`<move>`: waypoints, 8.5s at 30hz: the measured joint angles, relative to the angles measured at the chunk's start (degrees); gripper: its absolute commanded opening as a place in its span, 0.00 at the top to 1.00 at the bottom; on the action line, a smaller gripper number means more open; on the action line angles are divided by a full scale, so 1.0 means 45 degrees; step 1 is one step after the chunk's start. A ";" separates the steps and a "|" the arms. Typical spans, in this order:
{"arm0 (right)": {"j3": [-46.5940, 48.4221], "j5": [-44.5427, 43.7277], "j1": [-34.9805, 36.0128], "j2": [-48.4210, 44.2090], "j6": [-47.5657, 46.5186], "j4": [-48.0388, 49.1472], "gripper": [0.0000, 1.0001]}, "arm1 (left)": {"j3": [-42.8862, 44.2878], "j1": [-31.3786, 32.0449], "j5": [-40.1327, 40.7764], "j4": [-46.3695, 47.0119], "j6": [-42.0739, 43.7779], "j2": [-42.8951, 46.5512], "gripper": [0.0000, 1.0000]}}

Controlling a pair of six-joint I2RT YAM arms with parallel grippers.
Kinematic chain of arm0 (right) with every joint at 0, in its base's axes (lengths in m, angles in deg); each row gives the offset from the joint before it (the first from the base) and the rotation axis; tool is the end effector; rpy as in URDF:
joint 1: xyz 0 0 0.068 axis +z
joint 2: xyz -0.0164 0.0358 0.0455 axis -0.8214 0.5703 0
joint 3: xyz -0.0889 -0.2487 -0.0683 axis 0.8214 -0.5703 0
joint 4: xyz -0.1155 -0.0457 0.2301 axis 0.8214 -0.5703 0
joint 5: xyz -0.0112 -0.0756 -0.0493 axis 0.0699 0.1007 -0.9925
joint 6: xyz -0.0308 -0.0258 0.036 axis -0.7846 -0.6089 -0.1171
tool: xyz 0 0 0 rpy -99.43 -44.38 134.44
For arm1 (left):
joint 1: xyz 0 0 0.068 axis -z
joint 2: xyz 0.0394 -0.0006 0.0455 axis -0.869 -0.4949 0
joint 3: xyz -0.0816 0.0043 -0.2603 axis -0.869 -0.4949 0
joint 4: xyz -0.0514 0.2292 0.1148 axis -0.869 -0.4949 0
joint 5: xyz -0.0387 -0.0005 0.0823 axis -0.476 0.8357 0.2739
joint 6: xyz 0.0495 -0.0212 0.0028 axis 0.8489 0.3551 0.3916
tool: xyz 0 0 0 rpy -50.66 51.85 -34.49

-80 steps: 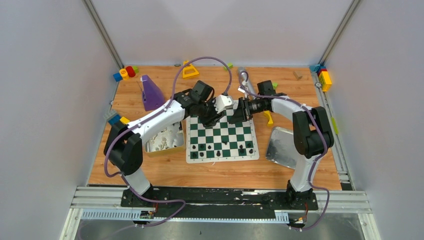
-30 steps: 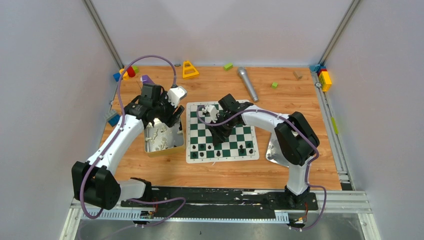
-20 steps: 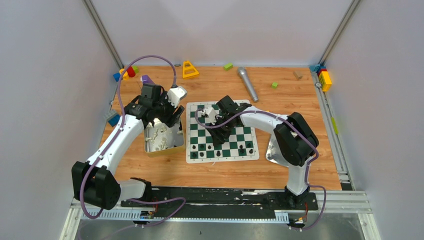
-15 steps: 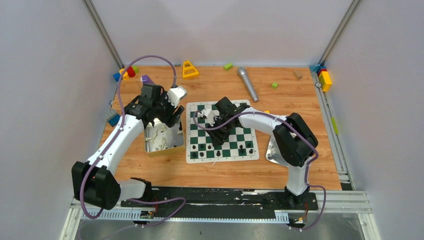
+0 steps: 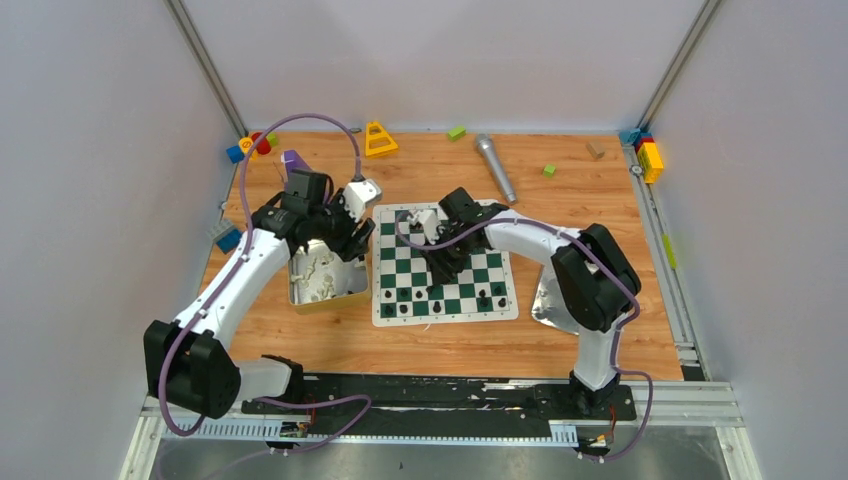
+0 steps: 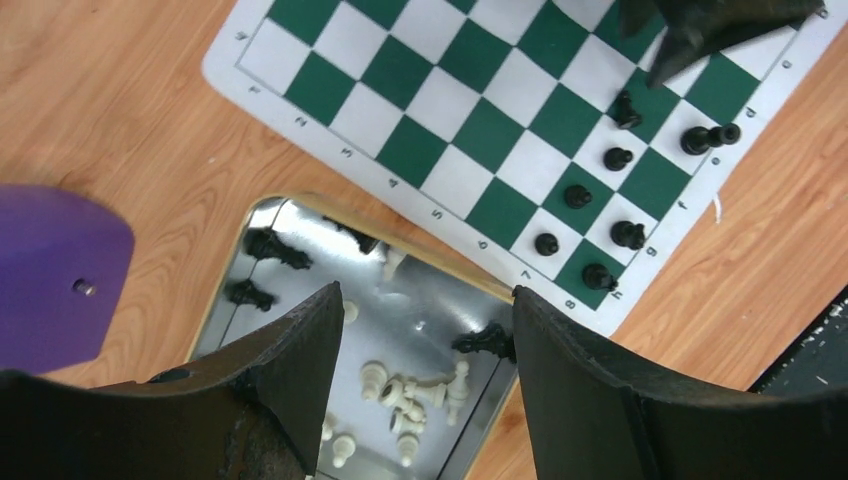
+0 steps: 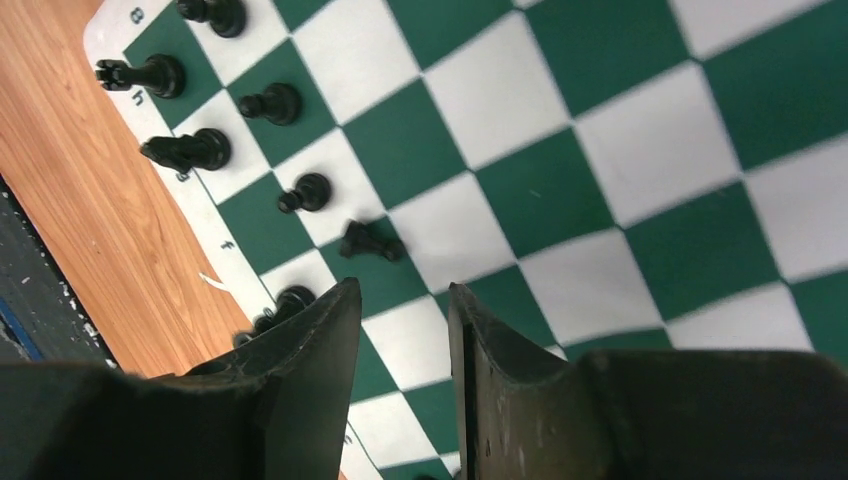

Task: Set up the chess pieces on the board
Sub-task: Pick up the chess piece from the chessboard, then place the chess piece on the chessboard.

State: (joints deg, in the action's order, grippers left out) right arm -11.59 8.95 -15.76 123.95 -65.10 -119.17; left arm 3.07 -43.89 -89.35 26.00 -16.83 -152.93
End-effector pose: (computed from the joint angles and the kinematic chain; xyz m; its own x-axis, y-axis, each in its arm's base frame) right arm 0.2842 0.2544 0.1733 -0.4665 -0.7386 -0.4867 -0.8844 0.3783 0.2735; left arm 0.2470 -0.0876 0.2974 -0.4554 0.5325 -0.7135 0.7644 0.6447 -0.0067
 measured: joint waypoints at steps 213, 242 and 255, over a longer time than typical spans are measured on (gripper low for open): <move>-0.3337 -0.3259 0.0131 -0.3206 -0.1243 0.0262 1.00 | 0.3172 -0.0452 0.0554 -0.1010 -0.1549 -0.1506 0.00; -0.3604 -0.3152 0.0204 -0.3041 -0.1268 0.0641 0.85 | 0.3172 -0.0491 0.0675 -0.1010 -0.1681 -0.1506 0.00; -0.3648 -0.3162 0.0199 -0.3070 -0.1171 0.0529 0.32 | 0.2934 -0.0510 0.1797 -0.1020 -0.1180 -0.1443 0.00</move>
State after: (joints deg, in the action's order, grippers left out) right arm -28.00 -5.28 -14.87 110.14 -70.36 -116.78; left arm 16.28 -46.19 -81.26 21.41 -22.14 -159.42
